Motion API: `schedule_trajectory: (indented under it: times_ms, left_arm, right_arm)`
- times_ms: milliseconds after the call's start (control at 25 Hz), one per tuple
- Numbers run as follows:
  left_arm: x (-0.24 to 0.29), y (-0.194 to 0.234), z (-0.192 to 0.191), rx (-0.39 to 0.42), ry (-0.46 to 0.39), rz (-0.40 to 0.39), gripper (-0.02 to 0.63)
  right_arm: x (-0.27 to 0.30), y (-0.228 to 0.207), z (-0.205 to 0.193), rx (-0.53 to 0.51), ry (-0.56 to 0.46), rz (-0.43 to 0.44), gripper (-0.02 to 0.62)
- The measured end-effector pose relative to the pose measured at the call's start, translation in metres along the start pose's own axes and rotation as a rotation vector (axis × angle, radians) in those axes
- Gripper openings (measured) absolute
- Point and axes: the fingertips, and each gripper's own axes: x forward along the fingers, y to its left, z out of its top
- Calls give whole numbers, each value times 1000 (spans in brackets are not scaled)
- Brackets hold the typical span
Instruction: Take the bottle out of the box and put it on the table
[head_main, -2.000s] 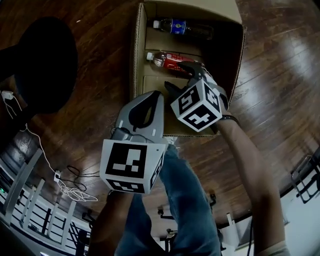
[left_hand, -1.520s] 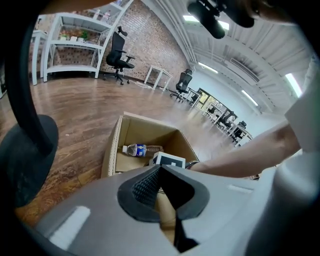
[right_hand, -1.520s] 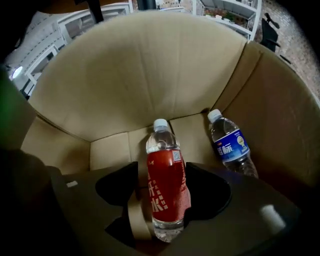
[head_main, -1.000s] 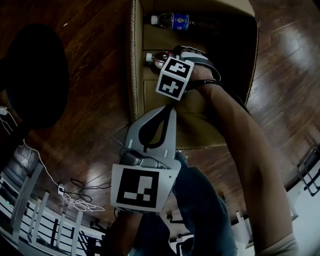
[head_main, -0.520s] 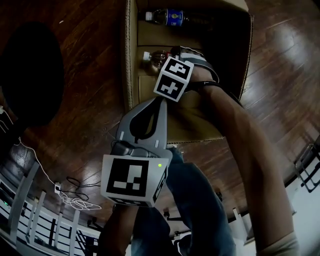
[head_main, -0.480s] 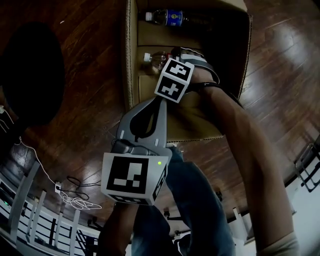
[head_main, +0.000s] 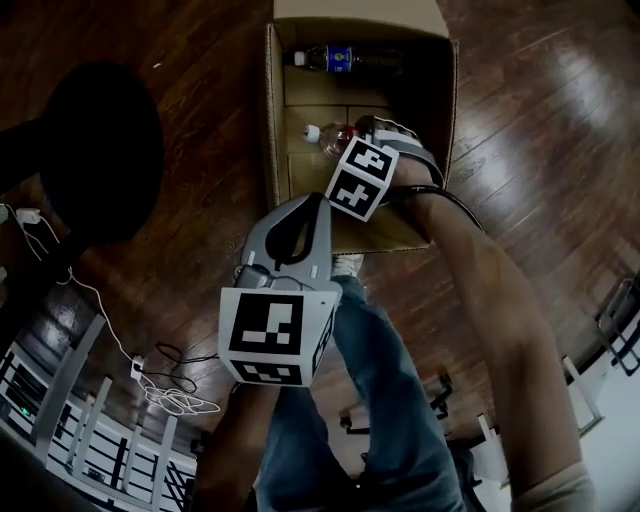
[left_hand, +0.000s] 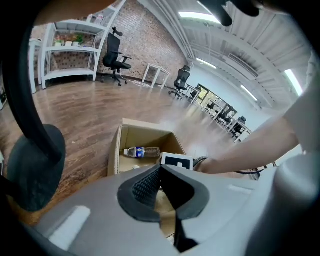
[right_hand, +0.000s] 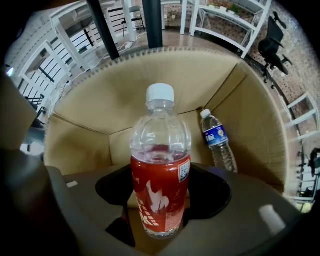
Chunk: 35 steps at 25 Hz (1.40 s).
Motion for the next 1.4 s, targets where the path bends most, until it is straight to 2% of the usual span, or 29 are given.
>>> schedule_trajectory:
  times_ms: [120, 360, 680, 920, 1160, 1400]
  left_arm:
    - [-22, -9, 15, 0, 1, 8, -3]
    - [-61, -30, 49, -11, -5, 17, -3]
    - [-110, -59, 83, 19, -23, 22, -3]
    - [-145, -69, 98, 32, -26, 29, -3]
    - [-174, -75, 124, 5, -71, 29, -3]
    - [-215, -92, 162, 33, -147, 41, -3]
  right_arm:
    - [-39, 5, 2, 44, -15, 32, 301]
    - [-104, 1, -4, 56, -1, 19, 299]
    - [-191, -10, 7, 116, -85, -15, 293]
    - [-245, -9, 15, 203, -188, -40, 287]
    - [-314, 0, 29, 331, -354, -33, 285]
    - [-405, 5, 56, 339, -508, -86, 286]
